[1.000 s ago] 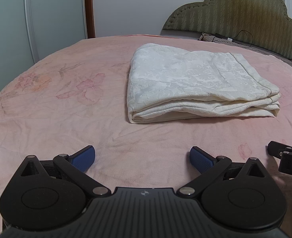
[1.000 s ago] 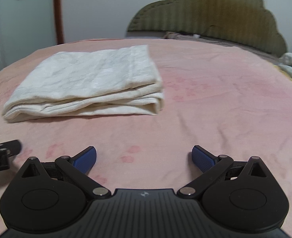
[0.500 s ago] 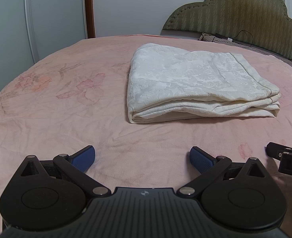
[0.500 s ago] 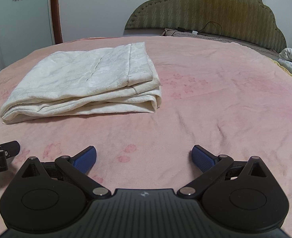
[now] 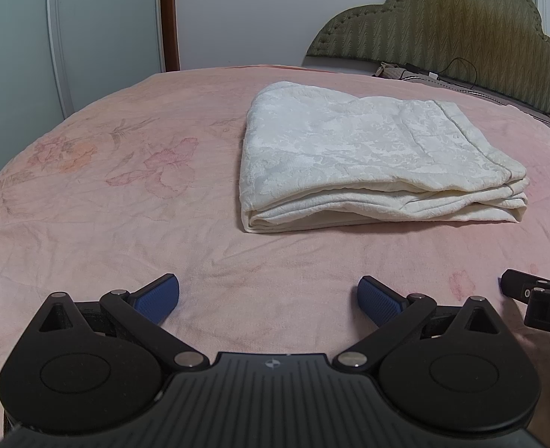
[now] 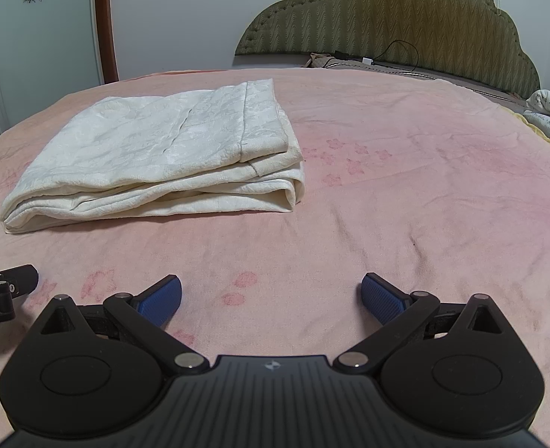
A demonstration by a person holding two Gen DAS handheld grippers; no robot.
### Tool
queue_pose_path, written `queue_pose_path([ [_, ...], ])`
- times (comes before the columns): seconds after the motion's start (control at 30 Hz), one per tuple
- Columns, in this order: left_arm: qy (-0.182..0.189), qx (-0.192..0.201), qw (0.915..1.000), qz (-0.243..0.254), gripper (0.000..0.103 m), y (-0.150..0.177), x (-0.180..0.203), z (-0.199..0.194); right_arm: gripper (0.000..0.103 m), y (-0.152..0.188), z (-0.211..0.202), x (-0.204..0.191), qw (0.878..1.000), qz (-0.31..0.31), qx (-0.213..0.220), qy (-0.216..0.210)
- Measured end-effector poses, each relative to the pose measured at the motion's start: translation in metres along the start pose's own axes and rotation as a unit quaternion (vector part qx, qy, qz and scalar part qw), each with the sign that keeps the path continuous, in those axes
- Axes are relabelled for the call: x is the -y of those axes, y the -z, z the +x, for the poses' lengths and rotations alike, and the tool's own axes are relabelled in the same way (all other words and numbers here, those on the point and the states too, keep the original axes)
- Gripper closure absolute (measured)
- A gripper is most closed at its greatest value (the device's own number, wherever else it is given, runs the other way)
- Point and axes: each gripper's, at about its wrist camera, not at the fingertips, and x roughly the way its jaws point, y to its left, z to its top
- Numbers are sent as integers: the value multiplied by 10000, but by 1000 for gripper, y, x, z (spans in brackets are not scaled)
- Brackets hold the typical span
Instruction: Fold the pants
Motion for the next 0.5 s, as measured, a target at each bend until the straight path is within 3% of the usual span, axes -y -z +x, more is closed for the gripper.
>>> queue_pose_path([
  [0.5,5,4,10000,-20,0,0,1,-1,0,0,0,0,10000,0,0,0],
])
